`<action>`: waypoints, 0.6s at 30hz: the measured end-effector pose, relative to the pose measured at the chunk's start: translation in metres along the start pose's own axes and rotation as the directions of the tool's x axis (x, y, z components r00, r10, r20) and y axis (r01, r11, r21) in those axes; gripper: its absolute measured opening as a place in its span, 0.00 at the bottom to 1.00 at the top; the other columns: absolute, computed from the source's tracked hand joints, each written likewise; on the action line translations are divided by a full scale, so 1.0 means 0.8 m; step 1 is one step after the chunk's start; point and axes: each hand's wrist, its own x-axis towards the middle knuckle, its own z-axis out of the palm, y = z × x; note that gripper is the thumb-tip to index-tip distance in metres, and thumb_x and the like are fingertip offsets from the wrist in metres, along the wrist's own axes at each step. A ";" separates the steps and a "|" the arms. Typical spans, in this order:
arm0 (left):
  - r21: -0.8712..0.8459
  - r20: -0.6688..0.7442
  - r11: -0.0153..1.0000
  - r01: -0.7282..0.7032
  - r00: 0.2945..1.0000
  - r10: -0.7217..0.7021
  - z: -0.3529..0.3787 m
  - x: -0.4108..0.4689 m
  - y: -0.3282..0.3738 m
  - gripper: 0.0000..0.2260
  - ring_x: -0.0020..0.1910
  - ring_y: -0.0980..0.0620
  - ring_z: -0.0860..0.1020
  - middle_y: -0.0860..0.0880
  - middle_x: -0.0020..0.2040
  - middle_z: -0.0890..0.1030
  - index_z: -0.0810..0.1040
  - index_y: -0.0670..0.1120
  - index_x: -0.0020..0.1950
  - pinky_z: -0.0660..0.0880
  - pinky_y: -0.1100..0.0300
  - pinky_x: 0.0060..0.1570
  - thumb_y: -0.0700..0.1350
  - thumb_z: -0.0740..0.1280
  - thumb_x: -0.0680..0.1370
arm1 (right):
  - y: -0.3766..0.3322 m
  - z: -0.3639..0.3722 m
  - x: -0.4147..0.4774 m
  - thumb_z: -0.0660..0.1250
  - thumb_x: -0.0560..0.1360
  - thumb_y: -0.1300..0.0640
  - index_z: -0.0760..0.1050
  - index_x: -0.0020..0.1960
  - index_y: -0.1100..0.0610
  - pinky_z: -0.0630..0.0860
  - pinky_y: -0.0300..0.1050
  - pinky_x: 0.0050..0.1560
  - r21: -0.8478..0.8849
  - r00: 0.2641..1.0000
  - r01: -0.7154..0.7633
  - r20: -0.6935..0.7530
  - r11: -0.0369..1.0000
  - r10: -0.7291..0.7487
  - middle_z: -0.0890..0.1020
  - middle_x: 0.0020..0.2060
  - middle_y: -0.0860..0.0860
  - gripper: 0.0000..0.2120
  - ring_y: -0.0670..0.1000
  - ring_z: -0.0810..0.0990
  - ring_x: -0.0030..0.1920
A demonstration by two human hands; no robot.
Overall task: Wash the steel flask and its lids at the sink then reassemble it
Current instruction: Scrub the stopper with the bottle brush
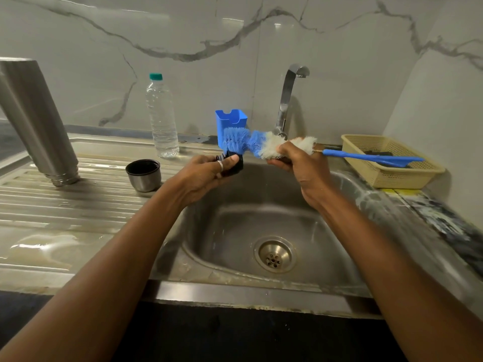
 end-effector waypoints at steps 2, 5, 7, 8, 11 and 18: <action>-0.048 -0.002 0.999 0.004 1.000 -0.004 0.003 -0.001 0.002 0.13 0.55 0.50 0.84 0.42 0.56 0.83 0.79 0.37 0.59 0.81 0.54 0.59 0.43 0.71 0.78 | -0.003 -0.001 0.000 0.68 0.75 0.67 0.79 0.42 0.62 0.82 0.41 0.41 -0.001 1.000 0.010 0.022 1.000 -0.010 0.85 0.40 0.56 0.04 0.53 0.87 0.44; -0.130 -0.005 0.992 -0.004 1.000 0.004 0.006 -0.005 0.005 0.15 0.58 0.47 0.82 0.40 0.60 0.80 0.77 0.37 0.63 0.83 0.54 0.54 0.42 0.70 0.79 | -0.008 -0.004 0.005 0.68 0.75 0.66 0.78 0.44 0.63 0.83 0.41 0.41 0.028 1.000 -0.005 -0.014 1.000 0.005 0.85 0.42 0.58 0.01 0.55 0.88 0.44; -0.192 -0.012 0.981 -0.027 1.000 0.025 0.009 -0.006 0.006 0.17 0.60 0.44 0.81 0.40 0.62 0.79 0.75 0.39 0.67 0.83 0.52 0.53 0.41 0.70 0.80 | -0.003 -0.004 0.006 0.69 0.74 0.65 0.79 0.44 0.63 0.83 0.41 0.42 0.006 0.999 -0.017 -0.052 1.000 0.017 0.85 0.43 0.59 0.01 0.56 0.88 0.44; -0.207 -0.011 0.978 -0.029 1.000 0.028 0.011 -0.007 0.007 0.17 0.60 0.44 0.81 0.40 0.62 0.78 0.75 0.39 0.68 0.83 0.52 0.54 0.41 0.69 0.80 | 0.001 -0.003 0.006 0.69 0.73 0.65 0.79 0.44 0.62 0.82 0.40 0.43 -0.018 0.998 -0.017 -0.062 1.000 0.016 0.85 0.44 0.60 0.01 0.56 0.88 0.44; -0.222 0.027 0.975 -0.002 1.000 0.008 0.014 -0.008 0.010 0.16 0.60 0.45 0.81 0.40 0.63 0.79 0.76 0.38 0.67 0.83 0.53 0.54 0.38 0.68 0.80 | 0.009 -0.002 0.007 0.69 0.72 0.65 0.80 0.42 0.61 0.83 0.41 0.44 -0.046 0.997 -0.007 -0.076 0.999 0.003 0.86 0.46 0.62 0.01 0.57 0.87 0.46; -0.140 0.027 0.990 0.013 1.000 -0.009 0.013 -0.007 0.011 0.11 0.55 0.47 0.83 0.39 0.59 0.81 0.78 0.35 0.59 0.83 0.58 0.51 0.32 0.69 0.77 | 0.005 -0.003 0.004 0.69 0.74 0.65 0.80 0.45 0.61 0.82 0.40 0.44 -0.003 0.998 -0.017 -0.054 1.000 0.017 0.86 0.43 0.56 0.02 0.55 0.88 0.44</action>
